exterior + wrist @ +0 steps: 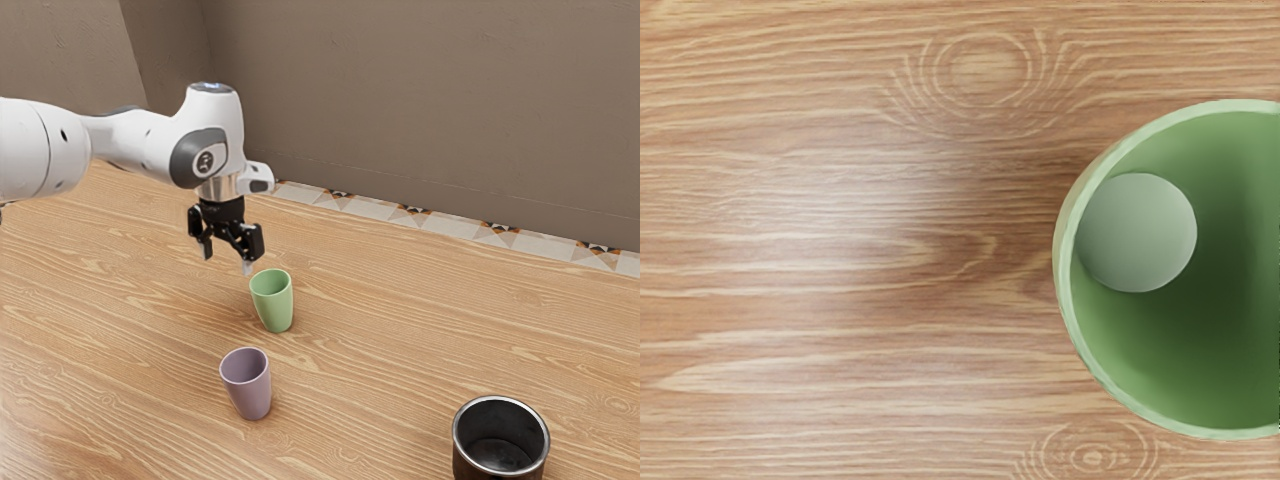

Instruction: Place the left cup onto the right cup

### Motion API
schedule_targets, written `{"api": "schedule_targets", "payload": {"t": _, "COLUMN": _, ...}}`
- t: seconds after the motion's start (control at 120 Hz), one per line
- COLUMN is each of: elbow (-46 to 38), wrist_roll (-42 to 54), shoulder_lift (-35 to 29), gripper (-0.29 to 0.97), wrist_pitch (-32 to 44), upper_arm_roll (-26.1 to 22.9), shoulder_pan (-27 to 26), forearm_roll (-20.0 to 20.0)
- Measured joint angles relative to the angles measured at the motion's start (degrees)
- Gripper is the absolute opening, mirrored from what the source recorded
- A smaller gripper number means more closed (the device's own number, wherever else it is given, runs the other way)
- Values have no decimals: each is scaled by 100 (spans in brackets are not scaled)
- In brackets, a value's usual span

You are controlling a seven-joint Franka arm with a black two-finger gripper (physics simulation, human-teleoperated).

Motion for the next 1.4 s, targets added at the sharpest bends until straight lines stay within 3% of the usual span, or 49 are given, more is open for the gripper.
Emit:
{"api": "schedule_targets", "payload": {"t": 0.667, "elbow": 283, "wrist_roll": -54, "shoulder_lift": 921, "gripper": 68, "wrist_pitch": 1105, "upper_arm_roll": -70, "shoulder_pan": 59, "forearm_roll": -237}}
{"api": "schedule_targets", "payload": {"t": 0.708, "elbow": 282, "wrist_roll": -56, "shoulder_lift": 928, "gripper": 63, "wrist_pitch": 1121, "upper_arm_roll": -70, "shoulder_pan": 52, "forearm_roll": -249}}
{"api": "schedule_targets", "payload": {"t": 0.867, "elbow": 275, "wrist_roll": -65, "shoulder_lift": 933, "gripper": 24, "wrist_pitch": 1159, "upper_arm_roll": -70, "shoulder_pan": 15, "forearm_roll": -279}}
{"api": "schedule_targets", "payload": {"t": 0.975, "elbow": 251, "wrist_roll": -70, "shoulder_lift": 931, "gripper": 7, "wrist_pitch": 1172, "upper_arm_roll": -70, "shoulder_pan": 0, "forearm_roll": -288}}
{"api": "schedule_targets", "payload": {"t": 1.25, "elbow": 231, "wrist_roll": -123, "shoulder_lift": 825, "gripper": -7, "wrist_pitch": 1176, "upper_arm_roll": -70, "shoulder_pan": -66, "forearm_roll": -291}}
{"api": "schedule_targets", "payload": {"t": 1.4, "elbow": -134, "wrist_roll": -261, "shoulder_lift": 330, "gripper": -9, "wrist_pitch": 1130, "upper_arm_roll": -57, "shoulder_pan": -137, "forearm_roll": -275}}
